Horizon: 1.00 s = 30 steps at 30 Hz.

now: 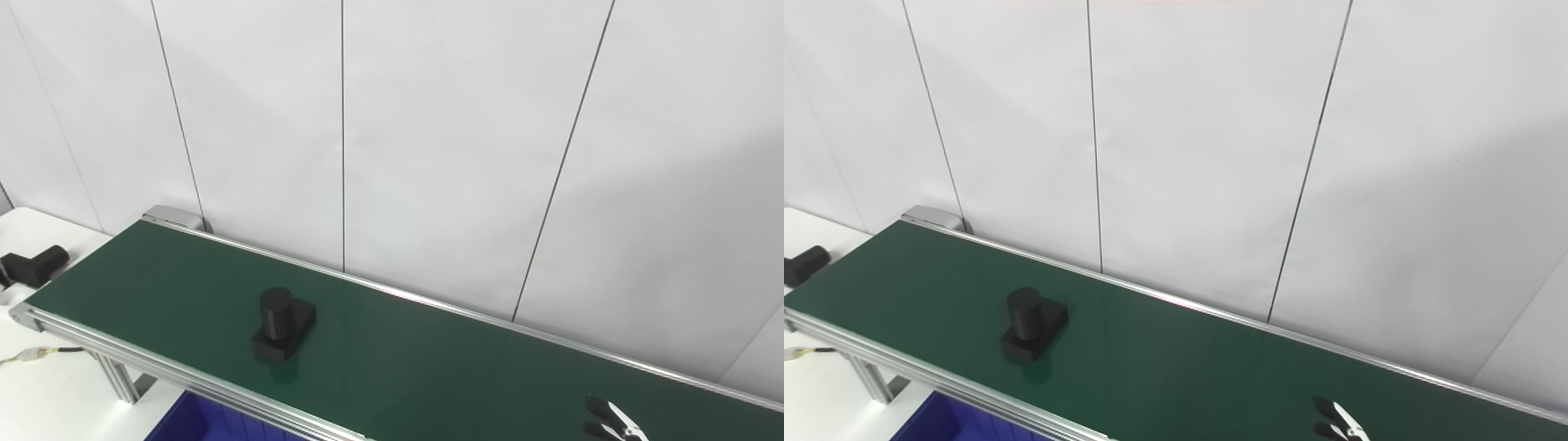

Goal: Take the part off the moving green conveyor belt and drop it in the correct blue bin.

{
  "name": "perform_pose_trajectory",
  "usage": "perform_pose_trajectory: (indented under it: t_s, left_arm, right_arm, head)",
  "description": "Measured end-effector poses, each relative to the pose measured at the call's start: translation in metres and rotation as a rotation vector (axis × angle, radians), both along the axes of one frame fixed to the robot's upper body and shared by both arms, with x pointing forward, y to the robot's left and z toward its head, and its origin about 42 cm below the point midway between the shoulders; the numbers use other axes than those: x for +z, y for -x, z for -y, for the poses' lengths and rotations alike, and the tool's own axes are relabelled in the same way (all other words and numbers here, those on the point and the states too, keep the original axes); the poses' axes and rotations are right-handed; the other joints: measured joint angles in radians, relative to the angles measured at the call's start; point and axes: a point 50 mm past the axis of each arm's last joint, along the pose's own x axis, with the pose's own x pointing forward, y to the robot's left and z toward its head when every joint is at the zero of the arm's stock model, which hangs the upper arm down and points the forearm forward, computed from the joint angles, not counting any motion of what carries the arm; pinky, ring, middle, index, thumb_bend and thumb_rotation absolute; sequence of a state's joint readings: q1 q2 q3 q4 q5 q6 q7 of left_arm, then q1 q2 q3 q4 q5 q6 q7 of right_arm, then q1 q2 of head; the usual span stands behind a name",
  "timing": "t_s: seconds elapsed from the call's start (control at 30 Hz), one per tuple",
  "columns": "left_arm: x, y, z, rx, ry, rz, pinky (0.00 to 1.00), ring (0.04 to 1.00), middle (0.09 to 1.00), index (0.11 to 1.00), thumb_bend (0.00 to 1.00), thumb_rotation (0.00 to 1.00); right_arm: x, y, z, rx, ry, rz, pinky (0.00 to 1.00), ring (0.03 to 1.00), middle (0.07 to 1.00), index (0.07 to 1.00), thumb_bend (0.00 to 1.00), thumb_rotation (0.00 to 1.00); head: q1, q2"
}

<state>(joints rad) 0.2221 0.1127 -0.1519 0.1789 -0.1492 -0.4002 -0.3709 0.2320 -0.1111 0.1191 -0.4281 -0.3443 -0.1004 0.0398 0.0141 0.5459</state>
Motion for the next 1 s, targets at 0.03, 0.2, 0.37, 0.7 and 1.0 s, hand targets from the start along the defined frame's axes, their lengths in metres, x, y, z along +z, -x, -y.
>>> perform_pose_trajectory:
  t_s: [0.03,0.2,0.37,0.7,1.0]
  left_arm:
    - [0.000,0.000,-0.001,0.001,-0.001,0.000,0.74,0.767,0.794,0.851,0.93,0.56]
    - [0.004,0.000,-0.007,0.002,-0.001,0.006,0.76,0.785,0.812,0.866,0.89,0.60]
    - [0.005,0.000,-0.008,0.000,-0.003,0.007,0.77,0.788,0.814,0.879,0.89,0.64]
    - [0.015,-0.004,-0.015,0.002,-0.013,0.021,0.76,0.783,0.812,0.875,0.90,0.64]
    - [0.027,-0.009,-0.023,0.008,-0.016,0.002,0.76,0.776,0.807,0.875,0.90,0.63]
  right_arm:
    - [0.001,-0.002,-0.001,0.002,0.000,0.005,0.66,0.784,0.841,0.839,0.45,0.61]
    - [0.003,-0.004,-0.005,0.005,-0.002,0.014,0.68,0.783,0.829,0.836,0.47,0.53]
    - [0.005,-0.010,-0.010,0.000,0.000,0.009,0.70,0.800,0.836,0.844,0.50,0.52]
    - [0.009,-0.024,-0.020,0.011,0.013,-0.040,0.71,0.817,0.858,0.868,0.52,0.55]
    - [0.007,-0.035,-0.035,0.025,-0.008,-0.072,0.71,0.822,0.857,0.863,0.54,0.52]
  head:
    - [0.000,0.000]
    - [-0.054,0.023]
    - [-0.106,0.066]
    - [-0.154,0.126]
    - [-0.200,0.154]
